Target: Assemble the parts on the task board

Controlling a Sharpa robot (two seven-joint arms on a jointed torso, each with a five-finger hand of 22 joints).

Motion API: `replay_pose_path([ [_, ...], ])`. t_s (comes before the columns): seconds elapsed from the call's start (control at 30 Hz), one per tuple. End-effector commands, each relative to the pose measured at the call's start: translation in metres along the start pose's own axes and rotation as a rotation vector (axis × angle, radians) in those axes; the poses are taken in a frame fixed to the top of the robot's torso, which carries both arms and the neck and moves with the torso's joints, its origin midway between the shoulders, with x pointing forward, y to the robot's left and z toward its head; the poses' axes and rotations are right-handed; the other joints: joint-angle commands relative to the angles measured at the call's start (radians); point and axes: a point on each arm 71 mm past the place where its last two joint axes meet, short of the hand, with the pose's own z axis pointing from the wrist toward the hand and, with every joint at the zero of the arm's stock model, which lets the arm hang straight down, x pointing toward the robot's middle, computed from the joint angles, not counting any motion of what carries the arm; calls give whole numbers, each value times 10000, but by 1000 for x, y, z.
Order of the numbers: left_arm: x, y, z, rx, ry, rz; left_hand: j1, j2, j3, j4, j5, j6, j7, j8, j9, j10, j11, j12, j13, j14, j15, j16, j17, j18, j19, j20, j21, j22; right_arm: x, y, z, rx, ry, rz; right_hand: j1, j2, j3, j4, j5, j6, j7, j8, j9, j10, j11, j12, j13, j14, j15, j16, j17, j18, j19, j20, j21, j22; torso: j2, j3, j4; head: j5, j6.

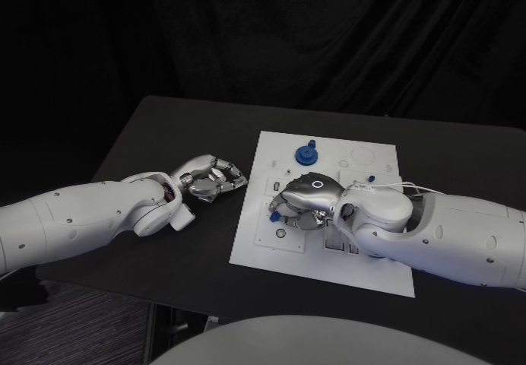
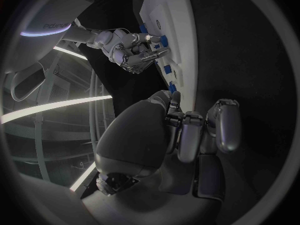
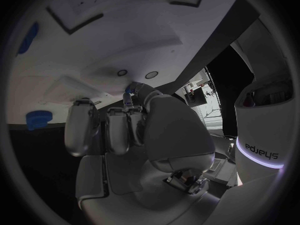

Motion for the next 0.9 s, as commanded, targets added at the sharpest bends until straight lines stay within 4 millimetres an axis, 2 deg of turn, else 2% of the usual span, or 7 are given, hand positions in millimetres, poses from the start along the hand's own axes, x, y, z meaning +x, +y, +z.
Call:
replay_pose_path([
  [0.03, 2, -1, 1, 63, 53, -245, -3, 90, 68, 3, 41, -25, 63, -57, -8, 1187, -149, -44, 933, 1055, -1, 26, 2633, -9, -8, 59, -5, 1838, 4, 0, 1, -16, 414, -4, -94, 24, 69, -4, -43, 362, 27, 165, 61, 10, 31, -4, 1128, 525, -59, -45, 646, 42, 17, -69, -48, 1859, 2, 0, 4, -20, -2],
  [0.17, 2, 0, 1, 28, 3, -408, -4, 91, 75, 5, 41, -24, 63, -57, -9, 1187, -148, -44, 933, 1055, -1, 26, 2633, -8, -9, 59, -7, 1838, 5, 0, 1, 25, 484, -16, -78, 55, 98, -43, -32, 875, 24, 408, 179, 17, 43, 12, 1145, 523, -46, -46, 643, 46, 9, -57, -67, 1853, -2, -2, 4, -7, -2],
  [0.27, 2, 0, 1, 11, -17, -472, -3, 93, 82, 6, 42, -21, 63, -57, -9, 1187, -147, -44, 933, 1055, -1, 26, 2633, -9, -8, 59, -5, 1838, 5, -1, 1, 59, 498, -20, -39, 90, 61, -122, -38, 1504, -25, 771, 429, 28, 81, 30, 1165, 519, -22, -51, 632, 44, 9, -44, -66, 1854, 0, -2, -1, 1, -2],
  [0.33, 2, 0, 1, 5, -23, -498, -3, 93, 82, 6, 42, -21, 63, -57, -9, 1187, -147, -44, 933, 1055, -1, 26, 2633, -9, -8, 59, -5, 1838, 5, -2, 1, 84, 479, -20, -14, 108, 35, -159, -42, 1613, -45, 866, 536, 24, 68, 26, 1162, 519, -22, -50, 633, 47, 6, -40, -72, 1853, 2, -4, -4, 6, -2],
  [0.4, 2, 0, 1, 6, -27, -519, -2, 95, 87, 6, 43, -19, 62, -56, -9, 1187, -146, -44, 933, 1055, 0, 26, 2633, -8, -12, 60, -9, 1837, 4, -2, 1, 120, 393, -17, 35, 166, -26, -223, -56, 1861, -120, 1121, 794, 52, 67, 54, 1193, 517, -27, -52, 630, 47, 5, -40, -73, 1852, 0, -2, -12, 11, -2],
  [0.7, 3, 0, 2, 46, 3, -552, -2, 99, 101, 9, 43, -14, 62, -56, -10, 1187, -144, -44, 933, 1055, 0, 26, 2633, -4, -24, 60, -21, 1832, -1, -8, -5, 282, -462, 47, 109, 284, -125, -298, -124, 1896, -138, 1392, 1191, 225, 86, 216, 1362, 538, -17, -15, 678, 31, 37, -36, -1, 1873, 9, 6, -9, 33, -2],
  [0.9, 6, -2, 4, 199, 54, -579, -40, 89, 130, 54, -41, -11, 69, -62, -17, 1187, -137, -44, 933, 1055, 7, 26, 2633, 5, -61, 68, -59, 1819, -8, -16, -13, 587, -1304, 720, 130, 379, -184, -291, -185, 1875, -179, 1524, 1412, 373, 53, 355, 1506, 571, -37, 41, 754, 6, 92, -43, 126, 1910, 9, 9, -12, 58, -2],
])
